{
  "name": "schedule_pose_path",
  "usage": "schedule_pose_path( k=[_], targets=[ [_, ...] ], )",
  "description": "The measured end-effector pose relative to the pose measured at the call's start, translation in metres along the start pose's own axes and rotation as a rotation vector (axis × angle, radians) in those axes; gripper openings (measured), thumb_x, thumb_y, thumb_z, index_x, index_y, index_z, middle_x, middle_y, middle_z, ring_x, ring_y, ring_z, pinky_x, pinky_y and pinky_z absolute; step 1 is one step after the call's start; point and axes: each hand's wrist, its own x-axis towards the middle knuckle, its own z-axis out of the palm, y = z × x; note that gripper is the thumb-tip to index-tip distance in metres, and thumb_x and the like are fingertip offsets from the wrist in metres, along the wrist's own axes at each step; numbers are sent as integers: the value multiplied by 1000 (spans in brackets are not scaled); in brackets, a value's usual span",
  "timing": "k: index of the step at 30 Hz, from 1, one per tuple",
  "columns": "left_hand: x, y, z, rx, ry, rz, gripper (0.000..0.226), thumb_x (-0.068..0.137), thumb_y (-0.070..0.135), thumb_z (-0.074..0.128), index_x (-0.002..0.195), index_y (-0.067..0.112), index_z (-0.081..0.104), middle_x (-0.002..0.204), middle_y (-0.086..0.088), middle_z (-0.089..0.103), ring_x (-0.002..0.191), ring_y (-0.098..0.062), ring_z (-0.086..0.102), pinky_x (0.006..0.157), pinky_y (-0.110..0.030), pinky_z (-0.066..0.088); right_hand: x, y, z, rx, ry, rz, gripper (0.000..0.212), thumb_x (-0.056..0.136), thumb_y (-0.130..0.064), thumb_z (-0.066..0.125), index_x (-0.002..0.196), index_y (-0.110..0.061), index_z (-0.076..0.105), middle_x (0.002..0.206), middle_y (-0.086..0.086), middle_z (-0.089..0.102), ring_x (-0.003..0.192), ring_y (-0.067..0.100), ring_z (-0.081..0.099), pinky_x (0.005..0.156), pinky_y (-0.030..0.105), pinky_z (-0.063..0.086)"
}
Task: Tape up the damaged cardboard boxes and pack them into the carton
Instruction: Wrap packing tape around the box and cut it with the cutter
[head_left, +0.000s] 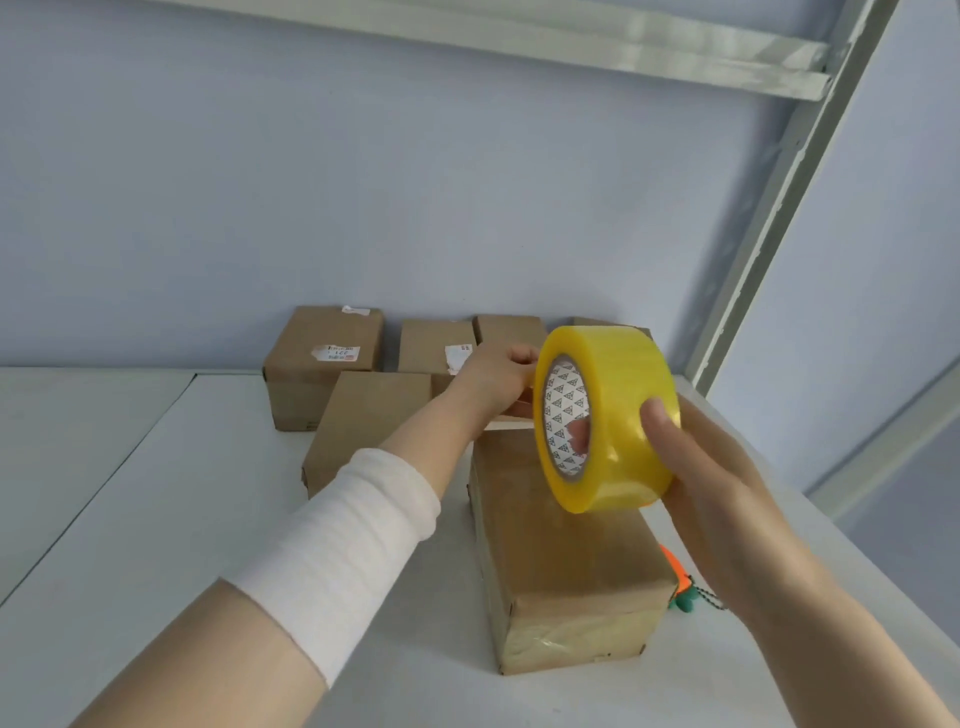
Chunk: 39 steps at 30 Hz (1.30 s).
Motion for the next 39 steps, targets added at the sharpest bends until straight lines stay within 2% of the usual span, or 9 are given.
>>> schedule_pose_path(
  k=[2, 5, 11, 16, 20, 26, 31, 36, 39],
  targets=[
    [5, -3, -1, 26, -55, -6, 21, 93, 15, 54, 76, 18, 66, 74, 0, 67, 65, -11, 63, 60, -17, 55, -4, 7, 5, -70, 20, -9, 30, 64, -62, 59, 87, -47, 70, 90, -14, 74, 86, 3, 68, 68, 14, 53],
    [10, -6, 1, 26, -71, -30, 14, 93, 17, 56, 93, 11, 69, 84, -3, 68, 73, -14, 63, 67, -20, 55, 3, 17, 18, -87, 258, -79, 32, 75, -52, 56, 76, -23, 70, 70, -19, 72, 69, -6, 66, 58, 5, 46],
    [9, -13, 6, 1, -54, -86, 17, 90, 10, 58, 101, 10, 71, 75, 3, 66, 49, -2, 60, 46, -11, 47, 17, 24, 31, -1, 566, -161, 25, 77, -48, 58, 81, -24, 62, 65, -20, 69, 62, -6, 64, 52, 7, 46],
    [8, -10, 9, 97, -114, -104, 20, 91, 10, 57, 106, 7, 71, 100, -9, 70, 68, -13, 62, 53, -13, 51, 18, 25, 33, -41, 699, -198, 25, 75, -46, 56, 72, -22, 61, 55, -18, 65, 51, -5, 59, 47, 7, 43],
    [8, -13, 8, 120, -121, -111, 19, 89, 10, 59, 104, 7, 71, 97, -10, 68, 79, -18, 62, 69, -23, 51, 16, 25, 36, -50, 723, -189, 26, 73, -47, 59, 70, -22, 63, 56, -15, 66, 52, -1, 61, 48, 11, 47],
    [7, -15, 8, 178, -148, -124, 16, 88, 12, 63, 74, 16, 69, 74, -2, 66, 67, -13, 59, 56, -18, 50, 13, 26, 33, -31, 607, -195, 29, 80, -51, 57, 72, -24, 63, 58, -15, 68, 55, -4, 62, 50, 8, 46],
    [7, -16, 9, 248, -130, -98, 25, 86, 11, 64, 63, 21, 66, 63, 4, 62, 57, -7, 53, 45, -10, 44, 3, 31, 24, -172, 426, -138, 22, 65, -62, 55, 81, -50, 63, 82, -19, 71, 77, 1, 67, 67, 20, 52],
    [5, -14, 11, 297, -135, -89, 12, 85, 13, 66, 76, 20, 69, 68, 2, 61, 62, -9, 53, 55, -17, 45, 7, 32, 24, -133, 520, -160, 30, 65, -63, 56, 77, -37, 65, 74, -16, 70, 68, 0, 64, 60, 15, 50],
    [6, -15, 12, 327, -130, -68, 9, 85, 15, 66, 78, 20, 70, 65, 4, 60, 58, -6, 50, 49, -13, 43, 5, 31, 26, -105, 534, -195, 25, 68, -59, 56, 75, -37, 66, 70, -18, 69, 64, -3, 64, 56, 10, 48]
  ],
)
